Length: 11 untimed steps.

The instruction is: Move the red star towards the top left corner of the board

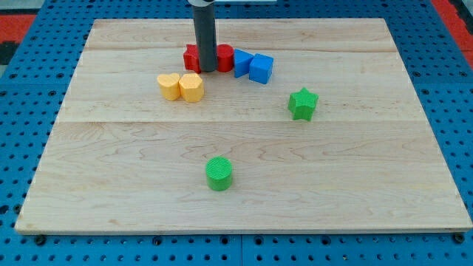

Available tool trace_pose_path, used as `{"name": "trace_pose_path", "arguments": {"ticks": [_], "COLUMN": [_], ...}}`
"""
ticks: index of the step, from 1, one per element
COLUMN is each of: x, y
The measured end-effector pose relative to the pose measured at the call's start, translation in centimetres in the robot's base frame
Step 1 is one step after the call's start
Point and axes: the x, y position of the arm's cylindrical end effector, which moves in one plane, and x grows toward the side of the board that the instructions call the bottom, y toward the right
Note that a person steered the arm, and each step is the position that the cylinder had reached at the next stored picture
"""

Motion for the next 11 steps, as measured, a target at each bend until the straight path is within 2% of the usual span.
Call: {"name": "trace_pose_path", "arguments": {"ticks": [1, 2, 3, 4, 5, 6, 7, 8, 9, 10, 11], "x": [-3.7, -2.3, 3.3, 6.9, 3.7, 0.1, -1.2, -2.2, -4.1, -6.9, -9.5], "y": [3.5, 3.2, 1.3, -2.3, -3.8, 0.8, 5.0, -7.4, -15.1, -14.8, -6.6]}}
